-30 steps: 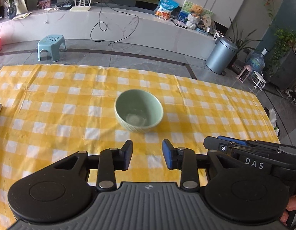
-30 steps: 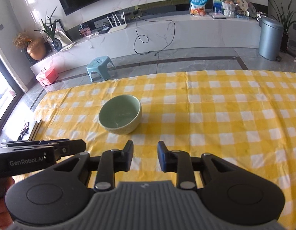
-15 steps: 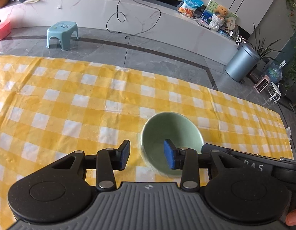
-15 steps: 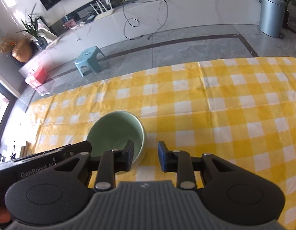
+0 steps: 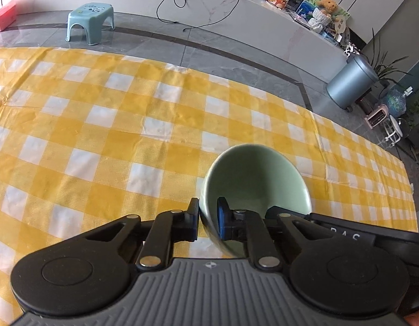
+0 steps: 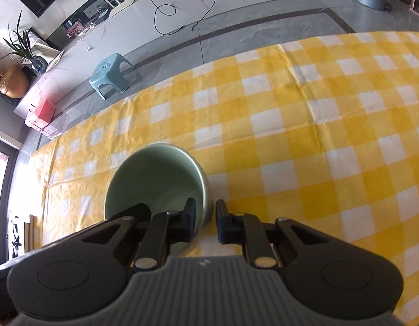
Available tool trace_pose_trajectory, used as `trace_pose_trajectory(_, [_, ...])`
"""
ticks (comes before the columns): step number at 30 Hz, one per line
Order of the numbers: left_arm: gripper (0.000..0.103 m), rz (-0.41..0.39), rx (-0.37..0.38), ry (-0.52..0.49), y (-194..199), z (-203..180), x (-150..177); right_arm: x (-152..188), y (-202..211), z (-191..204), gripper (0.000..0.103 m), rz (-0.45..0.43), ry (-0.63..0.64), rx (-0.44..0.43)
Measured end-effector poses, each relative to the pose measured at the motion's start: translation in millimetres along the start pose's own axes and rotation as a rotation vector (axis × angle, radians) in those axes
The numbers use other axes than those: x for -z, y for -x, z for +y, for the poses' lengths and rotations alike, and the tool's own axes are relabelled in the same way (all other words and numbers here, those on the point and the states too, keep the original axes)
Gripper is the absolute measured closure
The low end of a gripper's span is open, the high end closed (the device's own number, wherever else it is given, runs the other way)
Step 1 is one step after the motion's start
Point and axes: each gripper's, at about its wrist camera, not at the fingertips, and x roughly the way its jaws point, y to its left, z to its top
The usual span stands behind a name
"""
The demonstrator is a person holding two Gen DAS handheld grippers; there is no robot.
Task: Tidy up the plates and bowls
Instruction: 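Close both grippers on the pale green bowl rim and lift it, then carry the pale green bowl over the nested steel bowls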
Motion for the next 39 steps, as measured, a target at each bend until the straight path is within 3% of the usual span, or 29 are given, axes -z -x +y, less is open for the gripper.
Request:
trace_pose_trajectory(12, [0.094, -0.016, -0.004, 0.031, 34.4, -4.4, 19.3, 18.8, 28.2, 0.3, 0.095, -0.003, -0.025, -0.008])
trace_pose_trajectory(29, [0.094, -0.121, 0.006, -0.026, 153.2, -52.2, 102.0, 111.6, 164.3, -21.7, 0.095, -0.126, 0.010, -0.119])
trace_pose_trajectory(39, [0.094, -0.147, 0.064, -0.051, 191.5, -84.8, 169.1, 173.1, 233.0, -61.1, 0.095, -0.204, 0.036, -0.125])
